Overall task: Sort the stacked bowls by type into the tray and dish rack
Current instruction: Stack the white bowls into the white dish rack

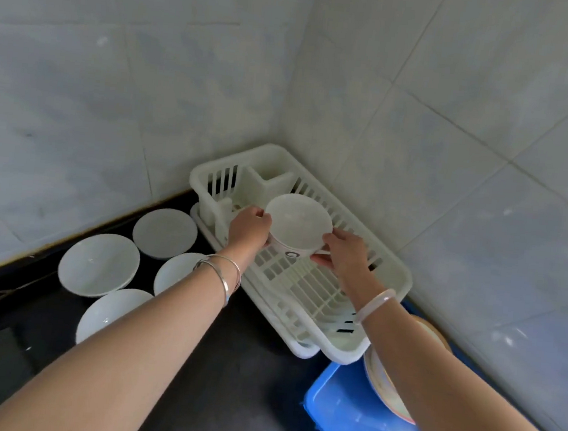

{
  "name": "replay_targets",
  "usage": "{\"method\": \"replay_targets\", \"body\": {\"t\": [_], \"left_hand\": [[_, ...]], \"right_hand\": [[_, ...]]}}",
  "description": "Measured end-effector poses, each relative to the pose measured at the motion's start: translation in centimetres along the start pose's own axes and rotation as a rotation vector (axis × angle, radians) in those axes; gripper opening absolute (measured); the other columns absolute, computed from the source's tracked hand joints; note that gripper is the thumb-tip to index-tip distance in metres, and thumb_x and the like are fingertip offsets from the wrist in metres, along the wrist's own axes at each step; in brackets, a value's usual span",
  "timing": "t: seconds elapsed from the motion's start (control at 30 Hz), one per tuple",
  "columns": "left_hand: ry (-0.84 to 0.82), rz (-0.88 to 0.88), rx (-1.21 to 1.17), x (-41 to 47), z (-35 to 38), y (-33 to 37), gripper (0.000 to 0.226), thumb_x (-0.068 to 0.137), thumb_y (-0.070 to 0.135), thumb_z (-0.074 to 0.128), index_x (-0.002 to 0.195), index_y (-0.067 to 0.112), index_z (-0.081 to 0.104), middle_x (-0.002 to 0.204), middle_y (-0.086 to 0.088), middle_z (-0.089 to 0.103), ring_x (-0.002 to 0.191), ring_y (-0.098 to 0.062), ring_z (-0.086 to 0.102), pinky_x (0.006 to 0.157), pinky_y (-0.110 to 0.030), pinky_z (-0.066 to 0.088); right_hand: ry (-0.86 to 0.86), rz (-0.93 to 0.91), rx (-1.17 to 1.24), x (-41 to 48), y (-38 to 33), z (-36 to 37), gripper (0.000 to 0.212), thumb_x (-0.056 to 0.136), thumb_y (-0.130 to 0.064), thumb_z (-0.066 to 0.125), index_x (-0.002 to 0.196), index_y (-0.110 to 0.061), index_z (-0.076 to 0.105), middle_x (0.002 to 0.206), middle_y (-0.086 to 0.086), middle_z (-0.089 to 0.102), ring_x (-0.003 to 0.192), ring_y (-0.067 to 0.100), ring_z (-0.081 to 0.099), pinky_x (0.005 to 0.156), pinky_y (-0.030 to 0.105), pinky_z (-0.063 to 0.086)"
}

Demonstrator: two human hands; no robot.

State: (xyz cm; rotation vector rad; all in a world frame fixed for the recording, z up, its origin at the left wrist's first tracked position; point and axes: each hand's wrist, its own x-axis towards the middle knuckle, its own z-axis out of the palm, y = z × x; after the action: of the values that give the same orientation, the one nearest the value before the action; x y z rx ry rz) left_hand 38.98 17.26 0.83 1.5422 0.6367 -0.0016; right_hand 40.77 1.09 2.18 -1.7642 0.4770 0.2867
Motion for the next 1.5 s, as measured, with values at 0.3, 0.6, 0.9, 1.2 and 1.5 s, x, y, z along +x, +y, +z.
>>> {"method": "replay_targets", "body": {"t": [0.3,0.6,0.9,1.2,1.5], "left_hand": [[-0.073,-0.220,0.016,5.3,1.9,-1.7,0.040,0.089,-0.001,0.033,0.125,0.006,0.049,0.130,-0.021,0.051,0.114,-0.040,0.054,0.063,-0.038,0.049],[-0.076,-0.243,0.041,7.3,2.7,-2.4,0.042,0.090,-0.002,0.032,0.128,0.007,0.047,0.133,-0.020,0.049,0.114,-0.041,0.053,0.070,-0.042,0.052],[0.053,-0.170,-0.174,8.1,3.2,-2.7,0.011,0.090,0.001,0.044,0.090,0.010,0.049,0.110,-0.017,0.052,0.090,-0.031,0.054,0.064,-0.041,0.056],[0.107,-0.120,-0.099,7.9,3.7,-3.4,0.012,0.086,0.001,0.044,0.089,0.009,0.051,0.096,-0.012,0.056,0.084,-0.030,0.056,0.086,-0.048,0.054],[0.036,-0.040,0.094,4.7,3.0,-2.3,0.032,0.086,0.007,0.036,0.108,-0.008,0.055,0.115,-0.031,0.057,0.104,-0.046,0.055,0.081,-0.049,0.050]], "right_hand": [[-0.026,0.122,0.011,4.8,2.2,2.6,0.038,0.093,-0.006,0.051,0.131,-0.011,0.055,0.122,0.015,0.062,0.095,0.029,0.067,0.072,0.035,0.059],[-0.026,0.094,0.129,6.7,3.4,3.6,0.041,0.093,-0.009,0.055,0.134,-0.008,0.051,0.128,0.015,0.059,0.085,0.021,0.066,0.077,0.035,0.059],[0.036,0.023,0.226,7.0,3.7,5.1,0.042,0.094,-0.006,0.054,0.135,-0.006,0.049,0.124,0.008,0.060,0.097,0.018,0.060,0.096,0.035,0.051],[0.016,-0.007,0.097,6.1,3.4,5.3,0.041,0.099,-0.024,0.044,0.138,-0.013,0.047,0.119,0.002,0.057,0.110,0.022,0.057,0.101,0.040,0.047],[-0.029,-0.057,-0.150,3.0,2.1,4.5,0.044,0.101,-0.027,0.034,0.143,-0.011,0.037,0.143,0.010,0.045,0.125,0.026,0.046,0.095,0.032,0.038]]}}
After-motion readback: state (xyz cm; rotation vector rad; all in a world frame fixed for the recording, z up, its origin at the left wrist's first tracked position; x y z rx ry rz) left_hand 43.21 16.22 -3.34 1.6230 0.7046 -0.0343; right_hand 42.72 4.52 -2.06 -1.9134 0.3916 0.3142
